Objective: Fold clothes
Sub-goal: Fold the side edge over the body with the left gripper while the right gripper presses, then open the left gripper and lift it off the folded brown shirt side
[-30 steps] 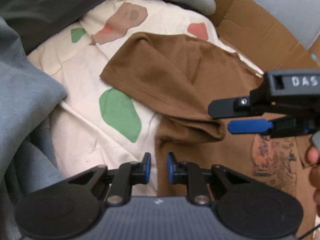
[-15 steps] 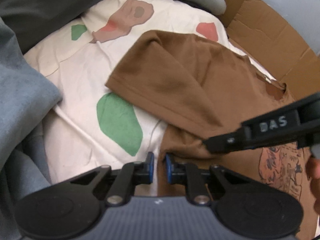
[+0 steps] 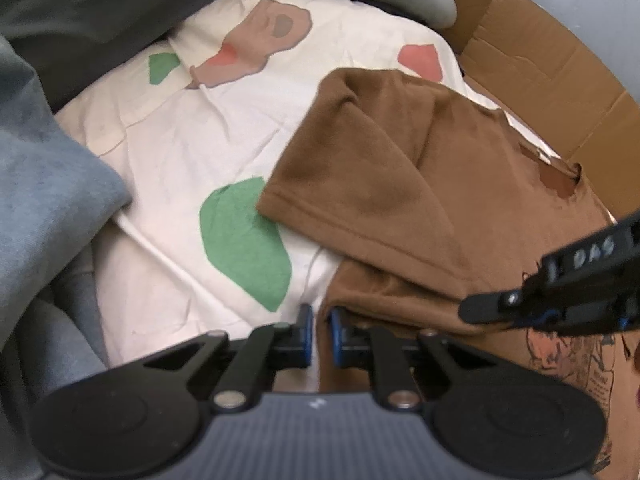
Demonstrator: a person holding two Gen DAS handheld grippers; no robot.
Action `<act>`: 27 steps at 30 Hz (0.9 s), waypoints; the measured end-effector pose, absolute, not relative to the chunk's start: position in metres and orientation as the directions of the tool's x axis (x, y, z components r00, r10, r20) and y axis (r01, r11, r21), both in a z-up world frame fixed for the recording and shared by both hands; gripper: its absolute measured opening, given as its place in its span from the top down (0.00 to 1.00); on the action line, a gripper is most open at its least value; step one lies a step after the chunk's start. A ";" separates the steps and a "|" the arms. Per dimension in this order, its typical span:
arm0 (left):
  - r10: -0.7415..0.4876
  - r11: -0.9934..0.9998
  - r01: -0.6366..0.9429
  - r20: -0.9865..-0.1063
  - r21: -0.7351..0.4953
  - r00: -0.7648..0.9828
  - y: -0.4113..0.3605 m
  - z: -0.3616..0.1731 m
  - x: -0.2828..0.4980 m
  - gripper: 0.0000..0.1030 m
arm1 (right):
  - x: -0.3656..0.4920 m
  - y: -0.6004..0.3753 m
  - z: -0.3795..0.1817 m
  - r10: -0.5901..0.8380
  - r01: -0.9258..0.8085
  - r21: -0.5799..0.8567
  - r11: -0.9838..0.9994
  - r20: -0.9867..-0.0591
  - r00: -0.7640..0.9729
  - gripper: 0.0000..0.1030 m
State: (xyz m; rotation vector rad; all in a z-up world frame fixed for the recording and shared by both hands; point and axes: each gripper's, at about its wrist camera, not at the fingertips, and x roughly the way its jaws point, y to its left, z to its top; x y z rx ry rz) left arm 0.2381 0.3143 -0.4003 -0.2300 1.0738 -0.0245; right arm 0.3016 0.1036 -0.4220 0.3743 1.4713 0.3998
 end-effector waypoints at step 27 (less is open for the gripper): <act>-0.085 0.992 -0.034 -0.843 -0.122 0.532 0.345 -0.339 0.267 0.64 | 0.266 0.036 -0.421 0.534 0.193 0.557 0.808 -0.830 0.163 0.59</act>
